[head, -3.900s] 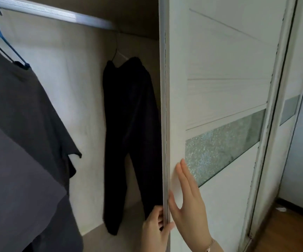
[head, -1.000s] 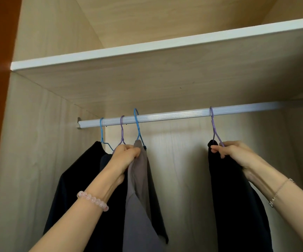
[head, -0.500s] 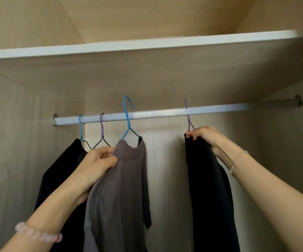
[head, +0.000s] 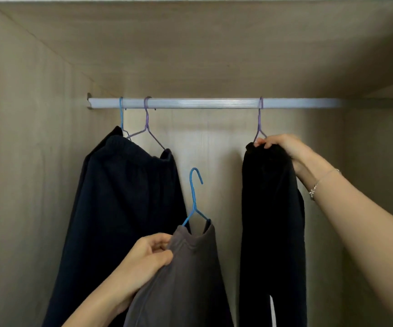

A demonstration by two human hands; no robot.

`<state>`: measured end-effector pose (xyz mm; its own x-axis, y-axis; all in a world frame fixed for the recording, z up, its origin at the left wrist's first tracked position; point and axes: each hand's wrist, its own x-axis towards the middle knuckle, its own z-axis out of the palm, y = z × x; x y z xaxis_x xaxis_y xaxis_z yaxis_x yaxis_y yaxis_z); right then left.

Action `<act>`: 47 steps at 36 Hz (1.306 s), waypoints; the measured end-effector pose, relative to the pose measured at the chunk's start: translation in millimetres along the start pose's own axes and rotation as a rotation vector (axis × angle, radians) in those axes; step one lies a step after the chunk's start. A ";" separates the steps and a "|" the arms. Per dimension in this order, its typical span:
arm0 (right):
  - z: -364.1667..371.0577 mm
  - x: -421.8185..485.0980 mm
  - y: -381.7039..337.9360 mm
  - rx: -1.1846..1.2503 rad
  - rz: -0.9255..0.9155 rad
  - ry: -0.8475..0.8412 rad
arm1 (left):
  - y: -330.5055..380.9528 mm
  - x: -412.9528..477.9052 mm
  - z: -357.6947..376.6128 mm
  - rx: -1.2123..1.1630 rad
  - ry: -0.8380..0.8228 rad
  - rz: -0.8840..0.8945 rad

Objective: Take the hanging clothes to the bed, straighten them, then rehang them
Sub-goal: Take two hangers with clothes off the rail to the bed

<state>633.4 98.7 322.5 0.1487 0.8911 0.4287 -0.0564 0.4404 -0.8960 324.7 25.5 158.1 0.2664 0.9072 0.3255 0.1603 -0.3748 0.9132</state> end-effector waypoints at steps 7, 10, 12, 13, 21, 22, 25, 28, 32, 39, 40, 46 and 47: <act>-6.6 21.1 -26.1 -0.031 -0.025 -0.029 | -12.0 6.5 -9.2 -0.025 -0.099 -0.009; -0.3 33.2 -34.2 -0.014 0.024 0.012 | 0.0 12.8 -12.1 -0.018 -0.160 0.043; 6.1 38.6 -38.8 -0.003 0.054 0.020 | 5.7 16.8 -12.1 -0.017 -0.186 0.070; 7.9 42.0 -39.5 0.002 0.065 0.015 | 7.6 18.9 -11.7 -0.015 -0.190 0.086; 19.5 41.1 -20.2 0.033 0.152 0.037 | 2.5 30.5 1.3 -0.033 -0.157 0.104; 17.7 38.5 -12.7 0.038 0.172 0.050 | -0.6 30.7 2.3 -0.029 -0.147 0.105; 6.7 20.7 19.9 0.055 0.227 0.060 | -10.8 30.1 5.4 -0.038 -0.139 0.093; -10.2 -18.9 59.7 0.006 0.189 0.023 | -21.2 23.7 7.1 -0.064 -0.137 0.062; -19.2 -83.0 105.5 -0.141 0.172 -0.080 | -38.8 10.3 6.1 -0.115 -0.083 0.007; -18.0 -169.4 180.7 -0.331 0.265 -0.257 | -73.6 -20.0 5.0 -0.283 0.007 -0.147; -17.3 -181.6 189.0 -0.340 0.270 -0.272 | -78.8 -27.9 4.2 -0.297 0.008 -0.162; -16.9 -251.3 233.2 -0.361 0.374 -0.438 | -123.6 -100.0 5.9 -0.361 0.030 -0.285; -17.1 -260.7 239.2 -0.369 0.391 -0.492 | -130.9 -116.4 8.0 -0.359 0.051 -0.310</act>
<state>598.0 -30.1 -5.6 -0.2801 0.9599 -0.0058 0.3348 0.0921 -0.9378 280.4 -32.5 -1.3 0.2097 0.9774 0.0276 -0.1160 -0.0031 0.9932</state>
